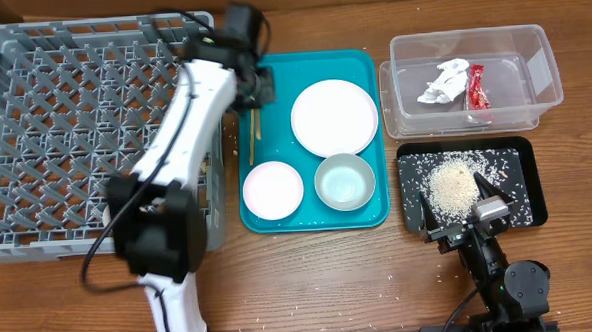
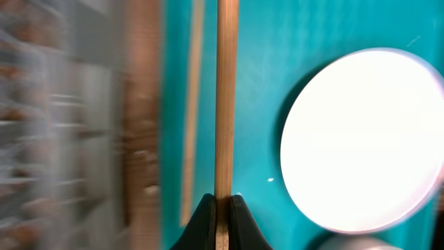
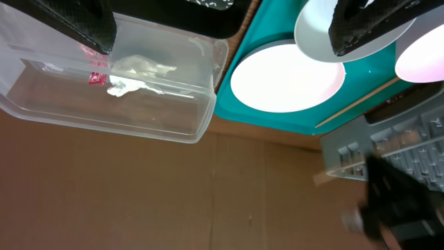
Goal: Sort waste into correct bins and load items into the dishwasher
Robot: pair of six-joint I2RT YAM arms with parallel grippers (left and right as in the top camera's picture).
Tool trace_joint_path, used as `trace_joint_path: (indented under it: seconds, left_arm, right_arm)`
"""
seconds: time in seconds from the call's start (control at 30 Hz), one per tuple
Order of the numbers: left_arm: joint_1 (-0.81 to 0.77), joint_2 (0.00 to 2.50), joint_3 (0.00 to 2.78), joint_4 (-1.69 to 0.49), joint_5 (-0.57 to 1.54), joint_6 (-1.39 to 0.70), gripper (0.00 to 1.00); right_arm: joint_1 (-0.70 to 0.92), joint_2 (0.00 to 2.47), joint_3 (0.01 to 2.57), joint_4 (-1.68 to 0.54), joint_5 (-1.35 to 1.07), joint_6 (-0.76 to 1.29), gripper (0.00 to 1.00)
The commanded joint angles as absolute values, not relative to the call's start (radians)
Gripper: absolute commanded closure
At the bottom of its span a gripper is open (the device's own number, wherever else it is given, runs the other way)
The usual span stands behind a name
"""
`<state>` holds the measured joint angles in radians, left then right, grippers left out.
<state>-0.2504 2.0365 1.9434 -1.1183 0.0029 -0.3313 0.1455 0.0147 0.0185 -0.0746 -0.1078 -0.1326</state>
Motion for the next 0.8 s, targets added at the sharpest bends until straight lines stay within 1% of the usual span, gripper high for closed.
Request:
trace_joint_path:
  seconds: [0.0,0.17,0.33,0.67,0.73,0.77]
  left_arm:
    - [-0.221,1.948,1.974,-1.179,-0.097,-0.259,0.96]
    - [-0.162,1.969,1.959,-1.275,-0.141,-0.156,0.96]
    - [-0.107,2.033,1.949,-1.287,-0.138,-0.154,0.96]
    - [-0.104,2.153,1.949,-1.290,-0.139,-0.152,0.96]
    - [-0.104,2.157,1.949,-1.294,-0.141,-0.153,0.88]
    - [-0.104,2.157,1.950,-1.296,-0.143,-0.153,0.88]
  right_arm:
    - [0.145,0.003,0.008,-0.069,-0.113,-0.139,0.00]
    - [0.145,0.003,0.008,-0.069,-0.113,-0.139,0.01]
    - [0.145,0.003,0.008,-0.069,-0.113,-0.139,0.00]
    - [0.145,0.003,0.008,-0.069,-0.113,-0.139,0.00]
    - [0.145,0.003,0.008,-0.069,-0.113,-0.139,0.00]
    - [0.145,0.003,0.008,-0.069,-0.113,-0.139,0.00]
